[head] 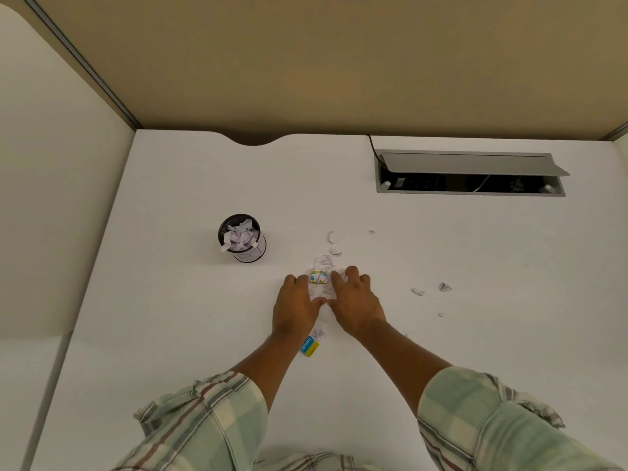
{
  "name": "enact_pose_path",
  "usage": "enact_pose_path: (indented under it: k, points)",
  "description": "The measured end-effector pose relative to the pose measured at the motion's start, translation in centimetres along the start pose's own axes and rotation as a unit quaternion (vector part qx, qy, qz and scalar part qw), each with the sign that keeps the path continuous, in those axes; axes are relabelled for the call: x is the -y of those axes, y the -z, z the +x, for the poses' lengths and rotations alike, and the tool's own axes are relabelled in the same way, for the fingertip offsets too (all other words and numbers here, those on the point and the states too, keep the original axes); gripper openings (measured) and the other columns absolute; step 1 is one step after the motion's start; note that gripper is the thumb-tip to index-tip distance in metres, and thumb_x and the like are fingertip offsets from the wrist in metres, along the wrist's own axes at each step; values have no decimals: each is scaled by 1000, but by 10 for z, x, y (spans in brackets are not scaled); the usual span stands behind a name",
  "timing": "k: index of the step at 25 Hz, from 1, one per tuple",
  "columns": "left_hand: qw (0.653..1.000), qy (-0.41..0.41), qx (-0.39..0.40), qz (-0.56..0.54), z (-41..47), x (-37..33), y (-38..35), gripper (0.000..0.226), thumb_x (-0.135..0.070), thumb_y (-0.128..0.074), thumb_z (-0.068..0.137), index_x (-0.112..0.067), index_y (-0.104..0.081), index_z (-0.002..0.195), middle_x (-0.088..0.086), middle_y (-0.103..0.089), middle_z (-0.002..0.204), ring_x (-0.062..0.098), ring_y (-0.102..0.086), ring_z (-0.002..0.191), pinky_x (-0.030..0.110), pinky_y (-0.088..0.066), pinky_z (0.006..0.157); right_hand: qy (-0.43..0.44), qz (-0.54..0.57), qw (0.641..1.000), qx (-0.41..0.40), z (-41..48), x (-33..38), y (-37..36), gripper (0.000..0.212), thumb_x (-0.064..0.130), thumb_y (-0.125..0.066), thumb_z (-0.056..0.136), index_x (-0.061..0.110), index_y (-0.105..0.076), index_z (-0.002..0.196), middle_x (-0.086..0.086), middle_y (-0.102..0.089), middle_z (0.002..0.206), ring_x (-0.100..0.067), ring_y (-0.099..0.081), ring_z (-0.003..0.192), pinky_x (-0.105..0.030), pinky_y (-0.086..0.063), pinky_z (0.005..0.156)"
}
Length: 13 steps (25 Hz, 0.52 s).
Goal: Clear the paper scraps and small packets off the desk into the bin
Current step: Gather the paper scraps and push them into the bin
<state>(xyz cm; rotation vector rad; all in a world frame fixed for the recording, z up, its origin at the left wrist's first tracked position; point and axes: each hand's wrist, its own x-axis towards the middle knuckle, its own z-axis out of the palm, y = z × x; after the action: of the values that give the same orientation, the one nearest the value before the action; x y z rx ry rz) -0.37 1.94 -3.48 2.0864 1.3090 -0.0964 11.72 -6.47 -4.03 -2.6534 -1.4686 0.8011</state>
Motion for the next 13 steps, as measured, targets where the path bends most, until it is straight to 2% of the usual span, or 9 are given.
enact_pose_path:
  k: [3,7,10,13]
  points:
    - [1000,7,-3,-9,2,-4,1,37,-38,-67,94,-16,-63,124,6,-61,116,21,-64,106,29,-58,88,4,2,1000,-11,4,9,3,40,23,-55,100,21,-46,139,-11,-40,134,-29,-47,115,-39,-59,81]
    - [999,31,-7,-19,5,-5,2,29,-28,-64,98,-10,-71,119,9,-73,115,23,-71,102,33,-60,91,6,12,999,-32,7,14,5,24,20,-54,101,15,-59,124,-10,-51,121,-27,-56,108,-34,-57,83]
    - [999,37,-2,-25,9,-1,3,23,-18,-67,96,-6,-75,113,11,-75,114,23,-71,105,31,-56,97,-9,23,999,-36,6,11,6,19,18,-53,101,13,-64,116,-11,-56,115,-27,-61,102,-32,-55,82]
    - [999,24,14,-28,11,3,7,17,-9,-66,95,-3,-77,107,12,-76,109,23,-71,101,30,-57,93,-9,12,1000,-23,7,4,6,22,9,-51,98,11,-67,113,-13,-59,112,-29,-62,99,-33,-55,81]
